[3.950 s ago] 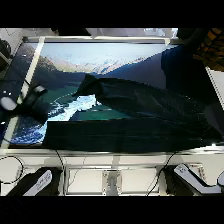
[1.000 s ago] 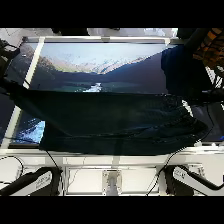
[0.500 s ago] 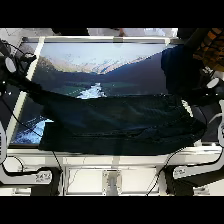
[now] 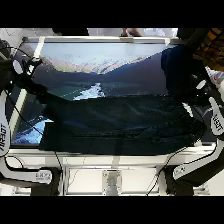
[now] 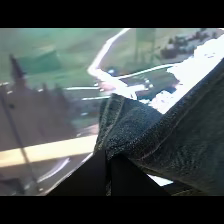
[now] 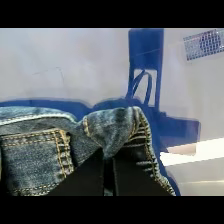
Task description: Fold the clothes and pants, and hang the long-sleeved shirts on hangers.
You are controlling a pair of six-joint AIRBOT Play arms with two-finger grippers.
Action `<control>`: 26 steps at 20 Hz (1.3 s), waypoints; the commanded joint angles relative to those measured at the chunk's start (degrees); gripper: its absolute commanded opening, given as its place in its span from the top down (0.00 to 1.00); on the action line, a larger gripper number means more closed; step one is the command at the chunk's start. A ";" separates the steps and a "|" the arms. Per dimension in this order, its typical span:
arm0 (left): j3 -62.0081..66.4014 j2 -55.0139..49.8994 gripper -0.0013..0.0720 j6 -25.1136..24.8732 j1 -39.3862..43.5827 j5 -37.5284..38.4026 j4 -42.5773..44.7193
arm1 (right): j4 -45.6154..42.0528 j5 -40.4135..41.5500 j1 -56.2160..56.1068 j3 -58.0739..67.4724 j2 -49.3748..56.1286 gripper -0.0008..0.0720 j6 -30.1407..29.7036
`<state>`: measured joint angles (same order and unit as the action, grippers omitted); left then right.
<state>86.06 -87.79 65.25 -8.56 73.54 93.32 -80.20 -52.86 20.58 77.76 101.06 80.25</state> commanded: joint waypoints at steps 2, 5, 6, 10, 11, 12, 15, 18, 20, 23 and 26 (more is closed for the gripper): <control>0.04 -2.73 0.94 0.00 0.00 1.57 -4.04 | 0.42 1.07 -1.44 1.70 0.90 0.97 0.07; 1.22 -4.26 0.94 2.34 0.24 -0.44 -3.91 | 0.33 3.08 -2.03 7.96 0.90 0.97 1.60; 2.89 -4.72 0.94 5.07 0.00 -2.40 -3.50 | -0.35 4.07 -2.05 10.54 0.90 0.97 2.93; 13.64 -7.37 0.94 15.74 -1.90 -8.50 -2.49 | -4.28 10.27 -2.03 20.22 0.90 0.97 10.91; 15.32 -7.82 0.94 15.74 -1.88 -9.42 -2.51 | -4.50 11.67 -2.03 21.57 0.90 0.97 12.15; 16.22 -8.15 0.94 15.74 -1.88 -10.47 -2.49 | -4.72 12.94 -2.03 22.36 0.90 0.97 13.46; 16.35 -10.12 0.94 15.76 -1.90 -11.85 -2.49 | -4.68 12.15 -1.99 22.51 2.08 0.97 14.23; 16.35 -13.03 0.54 16.33 -1.51 -12.28 -2.49 | -4.04 7.13 -2.05 22.51 5.05 0.65 14.19; 16.35 -13.73 0.43 17.05 -1.42 -12.39 -2.32 | -4.20 4.02 -1.99 22.62 5.70 0.63 13.09; 16.37 -12.74 0.43 17.05 -1.64 -12.39 -2.27 | -5.09 -1.36 -1.40 25.27 5.60 0.63 11.06; 16.37 -10.49 0.43 16.46 -1.92 -8.85 0.22 | -8.07 -11.56 -0.17 31.58 5.60 0.63 7.26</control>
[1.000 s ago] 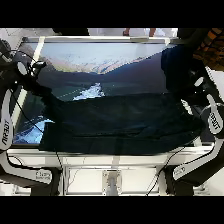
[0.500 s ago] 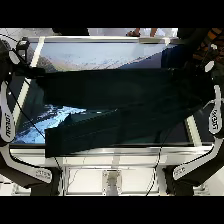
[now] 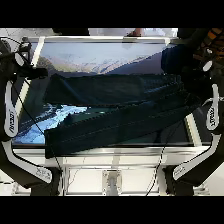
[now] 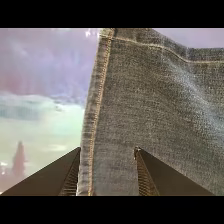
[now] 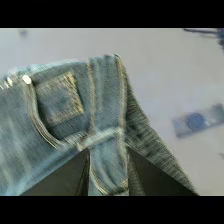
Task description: Fold the clothes and pants, and hang the long-sleeved shirts on hangers.
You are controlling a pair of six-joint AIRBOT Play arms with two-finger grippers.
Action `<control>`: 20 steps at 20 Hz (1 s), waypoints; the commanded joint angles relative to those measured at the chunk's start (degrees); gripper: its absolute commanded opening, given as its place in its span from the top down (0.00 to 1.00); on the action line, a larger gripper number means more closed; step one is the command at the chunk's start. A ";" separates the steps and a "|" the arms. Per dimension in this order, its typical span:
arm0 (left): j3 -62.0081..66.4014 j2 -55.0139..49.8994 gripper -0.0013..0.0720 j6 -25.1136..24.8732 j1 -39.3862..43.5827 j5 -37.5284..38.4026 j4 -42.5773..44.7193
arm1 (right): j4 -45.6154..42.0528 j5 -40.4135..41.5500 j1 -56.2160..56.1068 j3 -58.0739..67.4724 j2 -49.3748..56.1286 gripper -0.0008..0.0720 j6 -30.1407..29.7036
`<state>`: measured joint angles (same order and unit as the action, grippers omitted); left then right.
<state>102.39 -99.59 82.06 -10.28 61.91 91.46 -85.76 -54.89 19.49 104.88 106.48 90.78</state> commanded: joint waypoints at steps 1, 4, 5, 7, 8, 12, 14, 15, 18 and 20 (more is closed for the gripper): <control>0.04 2.16 0.43 -1.55 -0.33 5.55 3.87 | -3.54 -13.81 1.60 6.45 0.07 0.63 -5.53; 0.00 5.57 0.43 -6.47 -2.08 15.74 6.88 | -4.81 -21.51 5.33 6.51 -3.43 0.63 -10.64; -0.07 7.17 0.43 -6.47 -3.32 17.40 5.88 | -4.83 -23.02 7.23 5.31 -5.40 0.63 -11.34; -0.13 11.32 0.44 -6.54 -6.21 18.69 0.68 | -4.22 -23.67 11.10 0.85 -10.27 0.63 -11.50; -0.26 13.68 0.44 -7.43 -7.52 19.45 -1.90 | -4.22 -22.80 13.07 -3.34 -13.86 0.63 -12.35; -8.76 24.15 0.44 -10.80 -11.26 22.03 -3.32 | -3.98 -13.90 19.21 -23.19 -27.52 0.63 -13.44; -17.70 29.27 0.44 -12.76 -12.90 21.29 -4.15 | -3.56 -11.08 21.29 -32.63 -32.68 0.63 -14.56; -22.43 31.30 0.44 -13.97 -13.46 21.35 -4.17 | -3.56 -10.51 21.84 -36.41 -34.51 0.63 -15.78; -37.48 35.82 0.44 -19.02 -14.16 22.23 -5.01 | -1.18 -6.23 22.32 -46.01 -39.76 0.63 -16.90; -45.11 36.76 0.43 -22.86 -14.19 22.34 -6.60 | 5.33 -5.22 22.27 -49.44 -42.42 0.63 -16.87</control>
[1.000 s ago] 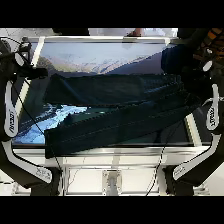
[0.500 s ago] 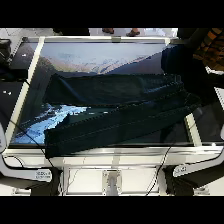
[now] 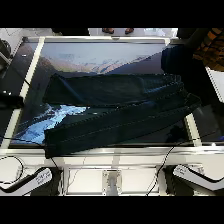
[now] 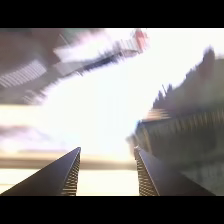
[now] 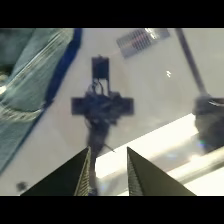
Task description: Fold the clothes and pants, and hang the long-sleeved shirts on hangers.
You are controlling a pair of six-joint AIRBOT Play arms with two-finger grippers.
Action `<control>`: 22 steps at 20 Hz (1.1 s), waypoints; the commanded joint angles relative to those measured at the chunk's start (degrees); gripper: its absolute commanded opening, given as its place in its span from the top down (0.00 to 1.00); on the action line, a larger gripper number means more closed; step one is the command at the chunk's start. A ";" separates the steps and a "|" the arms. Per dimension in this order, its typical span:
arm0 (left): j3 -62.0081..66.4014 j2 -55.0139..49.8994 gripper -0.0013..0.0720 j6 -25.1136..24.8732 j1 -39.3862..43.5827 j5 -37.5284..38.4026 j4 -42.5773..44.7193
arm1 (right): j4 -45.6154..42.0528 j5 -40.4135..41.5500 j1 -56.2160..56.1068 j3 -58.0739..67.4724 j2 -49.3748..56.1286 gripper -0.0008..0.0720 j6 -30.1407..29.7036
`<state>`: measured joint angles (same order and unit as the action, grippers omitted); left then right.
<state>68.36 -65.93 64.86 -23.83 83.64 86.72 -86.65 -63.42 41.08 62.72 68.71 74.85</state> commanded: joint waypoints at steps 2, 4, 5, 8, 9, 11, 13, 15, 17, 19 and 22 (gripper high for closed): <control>-15.98 2.80 0.44 -7.34 -0.76 -0.39 -3.39 | 13.35 4.28 0.66 -9.53 -6.58 0.83 -2.36; -18.97 2.49 0.43 -7.69 -1.01 -2.95 -3.56 | 16.98 6.01 0.68 -10.91 -7.39 0.97 -4.81; -19.76 2.14 0.43 -7.72 -1.18 -3.50 -3.89 | 17.44 6.10 0.68 -11.08 -7.39 0.97 -5.11; -20.02 0.68 0.43 -7.72 -1.22 -2.91 -4.33 | 17.94 6.80 0.68 -11.08 -7.41 0.97 -5.11; -20.04 0.24 0.41 -7.69 -1.27 -2.80 -4.55 | 17.97 7.13 0.66 -11.08 -7.41 0.97 -5.09; -20.06 -0.57 0.40 -7.72 -1.27 -2.84 -4.96 | 18.03 7.67 0.68 -11.08 -7.41 0.97 -5.09; -20.20 -1.86 0.41 -7.72 -1.25 -2.84 -5.42 | 18.12 8.00 0.66 -11.08 -7.39 0.97 -5.09; -20.68 -3.80 0.41 -7.69 -1.14 -2.84 -5.40 | 18.60 8.02 0.66 -11.08 -7.39 0.97 -5.09; -21.31 -5.73 0.50 -7.67 -1.14 -2.84 -5.40 | 18.95 7.91 0.66 -11.08 -7.39 0.97 -5.11; -21.49 -7.41 0.52 -7.67 -1.14 -3.26 -5.33 | 18.95 7.63 0.66 -11.08 -7.39 0.97 -5.11; -21.49 -8.20 0.52 -6.60 -1.11 -7.76 -5.20 | 18.95 6.67 0.68 -11.08 -7.39 0.97 -5.11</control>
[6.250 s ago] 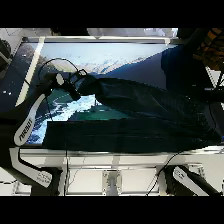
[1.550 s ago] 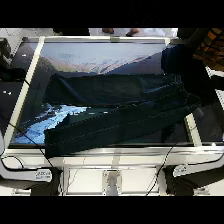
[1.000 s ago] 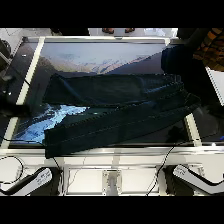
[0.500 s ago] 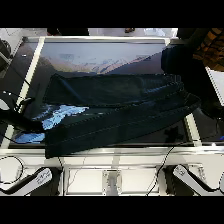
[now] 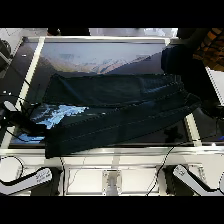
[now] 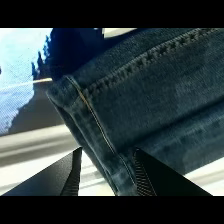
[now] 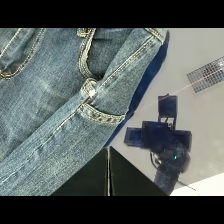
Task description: Fold the clothes and pants, and hang the long-sleeved shirts on hangers.
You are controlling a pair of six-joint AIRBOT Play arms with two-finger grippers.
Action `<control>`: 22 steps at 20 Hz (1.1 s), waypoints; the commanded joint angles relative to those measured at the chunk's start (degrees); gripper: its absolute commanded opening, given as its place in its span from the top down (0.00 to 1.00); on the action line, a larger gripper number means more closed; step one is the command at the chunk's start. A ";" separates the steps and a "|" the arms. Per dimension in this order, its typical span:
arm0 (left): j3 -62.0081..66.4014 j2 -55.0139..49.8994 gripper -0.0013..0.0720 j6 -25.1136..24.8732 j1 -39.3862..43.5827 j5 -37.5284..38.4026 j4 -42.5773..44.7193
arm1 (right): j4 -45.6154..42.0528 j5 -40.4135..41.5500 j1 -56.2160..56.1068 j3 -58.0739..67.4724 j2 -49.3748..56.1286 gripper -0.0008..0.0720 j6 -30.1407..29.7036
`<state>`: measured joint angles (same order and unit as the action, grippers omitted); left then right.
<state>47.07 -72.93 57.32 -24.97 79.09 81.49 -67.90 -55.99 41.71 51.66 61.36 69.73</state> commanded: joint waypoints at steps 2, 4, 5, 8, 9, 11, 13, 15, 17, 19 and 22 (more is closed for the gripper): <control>-0.20 -1.38 0.52 0.92 0.20 -4.79 -1.55 | 0.20 -1.27 0.02 -0.02 -0.04 0.97 0.00; -0.20 -1.97 0.53 0.92 0.46 -4.72 -0.98 | 0.20 -1.49 0.04 -0.02 -0.04 0.97 0.00; -0.22 -2.36 0.68 0.87 0.46 -4.72 -1.01 | 0.20 -1.51 0.04 -0.02 -0.04 0.97 0.00; -0.22 -3.65 0.87 0.70 0.81 -4.74 -1.64 | 0.20 -1.51 0.04 -0.02 -0.04 0.97 0.00; -0.22 -4.04 0.94 0.22 1.05 -4.68 -2.54 | 0.20 -1.51 0.04 -0.02 -0.04 0.97 0.02; -0.15 -4.13 0.94 -0.52 1.88 -4.15 -3.63 | 0.17 -1.51 0.04 -0.02 -0.04 0.97 0.00; 0.00 -3.02 0.94 -1.25 2.58 -3.63 -2.99 | 0.17 -1.51 0.04 -0.02 -0.04 0.97 0.00; 1.03 -0.33 0.94 -1.14 2.62 -5.01 -1.66 | 0.17 -1.51 0.04 -0.02 -0.04 0.97 0.00; 3.30 3.34 0.94 1.62 2.60 -8.48 0.39 | 0.17 -1.51 0.04 -0.02 -0.04 0.97 0.00; 5.88 5.86 0.94 2.99 2.60 -10.36 1.70 | 0.17 -1.51 0.04 -0.02 -0.02 0.97 0.02; 8.87 6.43 0.94 5.68 2.60 -8.70 4.11 | 0.17 -1.49 0.04 -0.02 -0.02 0.97 0.02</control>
<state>53.39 -67.99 60.42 -22.41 70.50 83.22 -67.72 -57.49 41.71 51.66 61.36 69.71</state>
